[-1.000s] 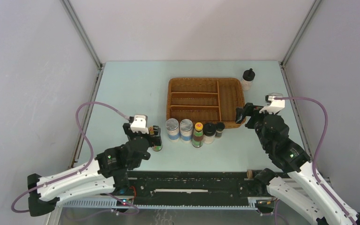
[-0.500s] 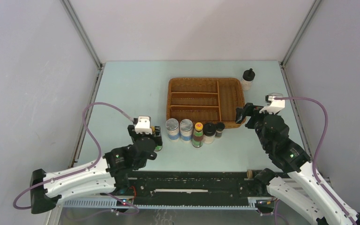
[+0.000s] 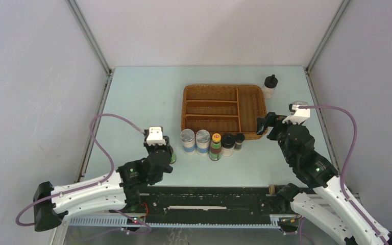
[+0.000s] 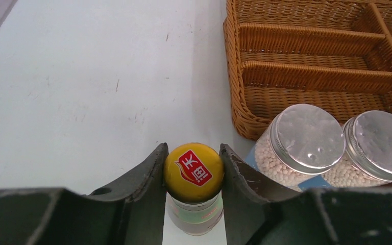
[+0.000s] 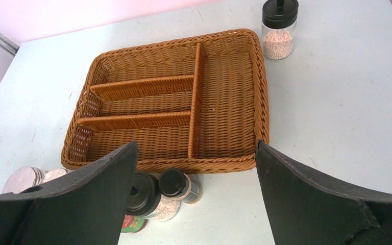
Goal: Organize the condiment bottles
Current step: Pick up the bottle from the center of the board.
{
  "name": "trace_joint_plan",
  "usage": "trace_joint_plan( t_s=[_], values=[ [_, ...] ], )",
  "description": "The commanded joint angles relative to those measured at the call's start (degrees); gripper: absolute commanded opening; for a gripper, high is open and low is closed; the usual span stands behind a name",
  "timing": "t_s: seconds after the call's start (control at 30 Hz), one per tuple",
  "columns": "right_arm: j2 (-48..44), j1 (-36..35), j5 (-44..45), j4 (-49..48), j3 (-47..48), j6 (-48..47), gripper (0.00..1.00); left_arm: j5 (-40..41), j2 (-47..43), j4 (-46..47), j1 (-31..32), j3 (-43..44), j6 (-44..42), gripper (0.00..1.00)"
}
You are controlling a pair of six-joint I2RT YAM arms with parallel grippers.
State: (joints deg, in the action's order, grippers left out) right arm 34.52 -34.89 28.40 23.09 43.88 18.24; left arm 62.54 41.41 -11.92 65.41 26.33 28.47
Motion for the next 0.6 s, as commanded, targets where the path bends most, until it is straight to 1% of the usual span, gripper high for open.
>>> trace_joint_plan(
  t_s=[0.0, 0.27, 0.57],
  values=[
    [-0.26, -0.46, 0.69, 0.25, 0.24, -0.66, 0.93, 3.33, 1.31, 4.26, 0.42, -0.74, 0.27, 0.01],
    [-0.46, -0.44, 0.37, 0.20, 0.24, -0.75, 0.93, 4.33, 1.84, 7.55, 1.71, -0.22, -3.48, 0.00],
    [-0.45, -0.44, -0.21, -0.72, 0.29, -1.51, 0.93, 7.23, 1.52, 7.84, 2.53, 4.46, -9.49, 0.00]
  ],
)
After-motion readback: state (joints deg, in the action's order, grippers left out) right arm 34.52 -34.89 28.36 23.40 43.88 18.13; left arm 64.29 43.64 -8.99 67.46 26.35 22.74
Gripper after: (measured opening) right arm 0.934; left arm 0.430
